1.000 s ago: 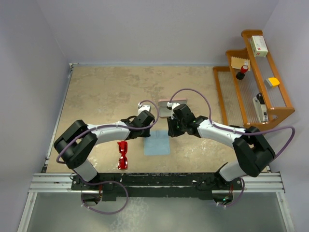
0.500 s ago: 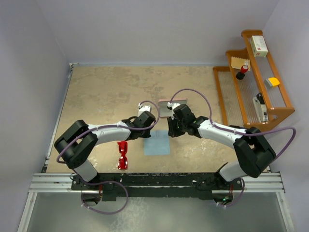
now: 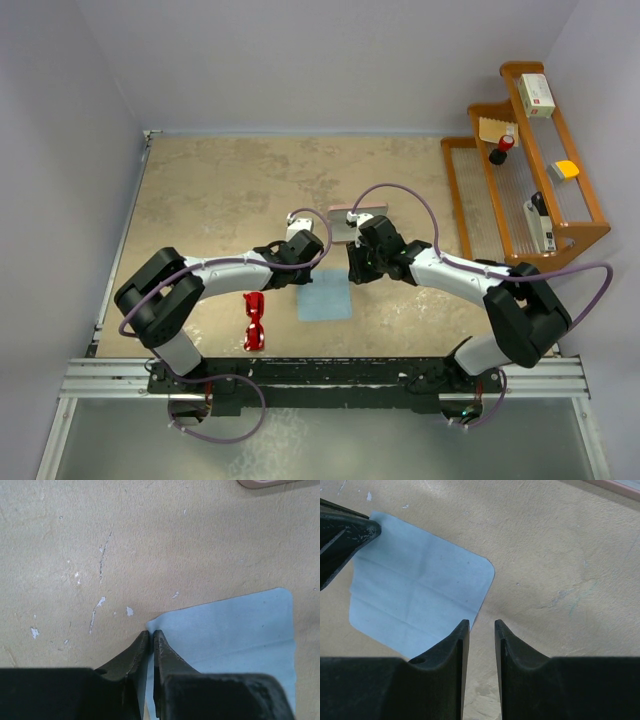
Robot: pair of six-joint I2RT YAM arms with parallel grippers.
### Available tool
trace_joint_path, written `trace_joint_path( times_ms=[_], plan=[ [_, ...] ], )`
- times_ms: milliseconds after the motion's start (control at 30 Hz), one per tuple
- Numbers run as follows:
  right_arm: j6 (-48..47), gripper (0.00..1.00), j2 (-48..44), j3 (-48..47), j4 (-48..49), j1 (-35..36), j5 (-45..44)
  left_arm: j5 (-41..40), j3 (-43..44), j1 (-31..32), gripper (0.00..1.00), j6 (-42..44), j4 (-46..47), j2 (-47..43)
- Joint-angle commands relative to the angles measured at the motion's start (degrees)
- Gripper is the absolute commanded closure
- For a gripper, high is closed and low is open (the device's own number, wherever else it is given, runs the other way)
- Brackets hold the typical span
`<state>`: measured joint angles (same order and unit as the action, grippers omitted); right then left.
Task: Organize the sunglasses
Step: Fold the glasses cleaning cloth at the center of the board.
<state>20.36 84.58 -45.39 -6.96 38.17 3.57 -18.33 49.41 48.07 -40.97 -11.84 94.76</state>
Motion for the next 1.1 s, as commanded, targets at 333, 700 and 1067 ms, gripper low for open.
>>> trace_joint_path(
  times_ms=[333,700,1067],
  plan=[
    [0.06,0.68,2.65,-3.20,0.60,-0.22,-1.19,1.87,-1.10,0.18,1.00,-0.09,-3.58,2.04],
    [0.85,0.66,8.50,-8.81,1.13,-0.13,-3.27,3.12,-2.31,0.24,1.00,-0.46,-2.12,1.82],
    [1.42,0.68,10.38,-8.19,1.60,0.43,-3.04,3.51,-3.39,0.21,1.00,-0.69,-1.52,0.98]
  ],
)
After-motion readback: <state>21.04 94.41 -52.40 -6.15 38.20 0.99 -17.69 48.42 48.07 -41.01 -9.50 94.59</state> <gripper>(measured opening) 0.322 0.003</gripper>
